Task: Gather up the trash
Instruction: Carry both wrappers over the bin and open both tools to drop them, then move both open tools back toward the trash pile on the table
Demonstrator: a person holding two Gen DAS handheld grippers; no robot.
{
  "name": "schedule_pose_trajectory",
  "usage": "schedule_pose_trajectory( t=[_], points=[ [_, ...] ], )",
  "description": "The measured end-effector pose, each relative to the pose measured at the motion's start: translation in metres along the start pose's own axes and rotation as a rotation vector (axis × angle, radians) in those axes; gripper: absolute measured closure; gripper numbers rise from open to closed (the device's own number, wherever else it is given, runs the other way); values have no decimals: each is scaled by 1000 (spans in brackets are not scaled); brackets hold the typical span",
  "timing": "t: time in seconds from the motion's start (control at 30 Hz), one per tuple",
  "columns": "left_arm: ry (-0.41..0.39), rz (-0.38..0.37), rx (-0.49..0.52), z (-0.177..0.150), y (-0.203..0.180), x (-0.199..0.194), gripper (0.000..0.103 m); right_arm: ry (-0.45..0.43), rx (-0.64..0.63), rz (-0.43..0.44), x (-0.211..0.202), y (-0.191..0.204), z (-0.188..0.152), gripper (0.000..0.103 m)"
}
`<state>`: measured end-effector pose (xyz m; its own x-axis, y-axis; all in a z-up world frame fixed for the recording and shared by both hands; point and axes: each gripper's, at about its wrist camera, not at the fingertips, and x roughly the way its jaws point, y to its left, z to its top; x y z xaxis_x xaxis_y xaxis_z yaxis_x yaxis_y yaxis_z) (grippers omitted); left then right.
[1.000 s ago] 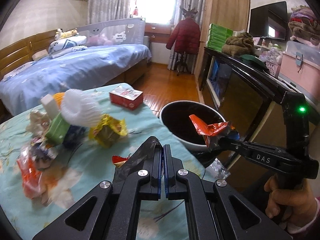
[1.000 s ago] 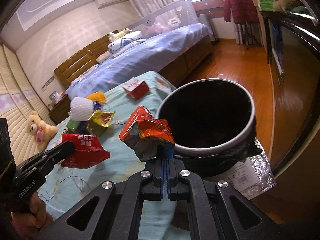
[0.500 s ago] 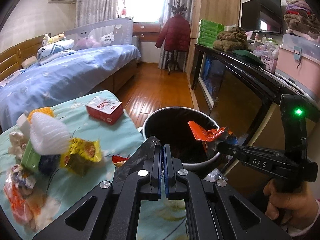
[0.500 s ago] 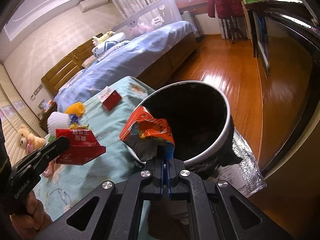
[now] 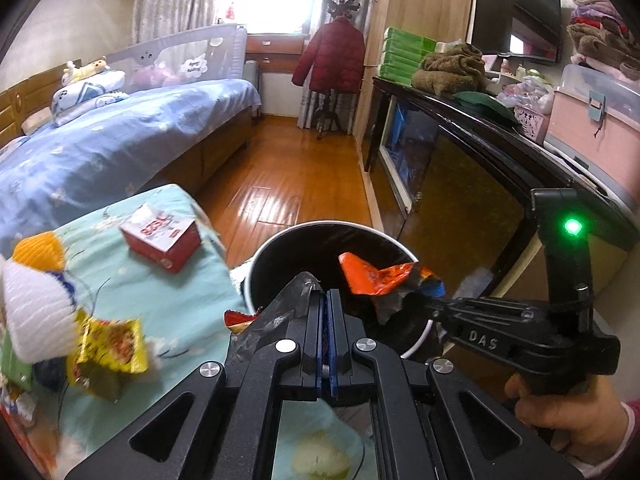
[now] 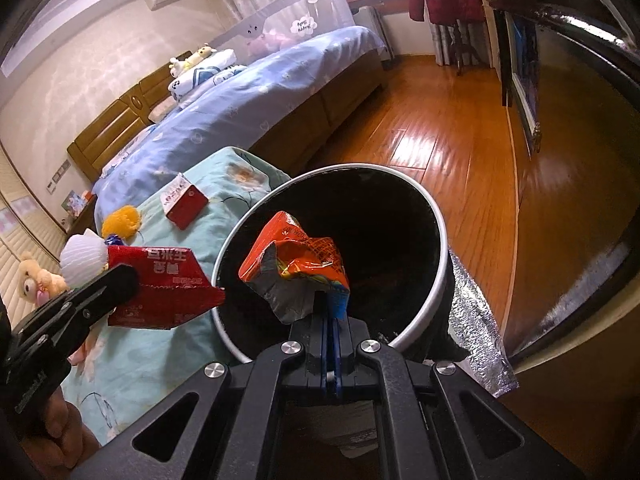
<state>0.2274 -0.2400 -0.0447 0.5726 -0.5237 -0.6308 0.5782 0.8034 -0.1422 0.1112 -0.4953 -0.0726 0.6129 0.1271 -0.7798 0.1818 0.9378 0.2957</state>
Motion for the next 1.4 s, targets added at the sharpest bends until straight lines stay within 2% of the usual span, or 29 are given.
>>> schedule_pose_trajectory(
  t=[0.23, 0.33, 0.4, 0.47, 0.53, 0.6, 0.67, 0.73, 0.93, 1.07, 1.27, 1.4],
  points=[
    [29, -16, -10, 7, 1, 23, 102, 23, 12, -7, 6, -10, 6, 97],
    [33, -12, -2, 7, -3, 27, 99, 29, 10, -14, 7, -9, 8, 96],
    [40, -8, -4, 6, -3, 29, 91, 31, 10, -20, 6, -9, 8, 95],
    [33, 7, -17, 4, -1, 26, 71, 31, 15, -27, 6, -10, 8, 90],
    [28, 14, -34, 2, 2, 22, 57, 21, 22, -22, 3, -11, 7, 63],
    [23, 26, -53, -3, 5, 16, 53, 2, 23, -18, -2, -9, 6, 51],
    [24, 37, -70, -9, 8, 8, 50, -12, 21, -13, -5, -7, 5, 49],
    [20, 54, -85, -16, 9, 0, 46, -28, 25, -4, -10, -4, 3, 37],
    [26, 77, -150, -42, 15, -24, 45, -62, 28, 35, -20, 12, -3, 29],
    [29, 99, -186, -58, 20, -42, 45, -66, 16, 57, -22, 25, -9, 27],
    [2, 183, -186, -83, 19, -77, 45, -48, -15, 97, -18, 51, -20, 27],
    [-2, 221, -226, -100, 23, -98, 45, -30, -39, 119, -12, 68, -27, 26]
  ],
)
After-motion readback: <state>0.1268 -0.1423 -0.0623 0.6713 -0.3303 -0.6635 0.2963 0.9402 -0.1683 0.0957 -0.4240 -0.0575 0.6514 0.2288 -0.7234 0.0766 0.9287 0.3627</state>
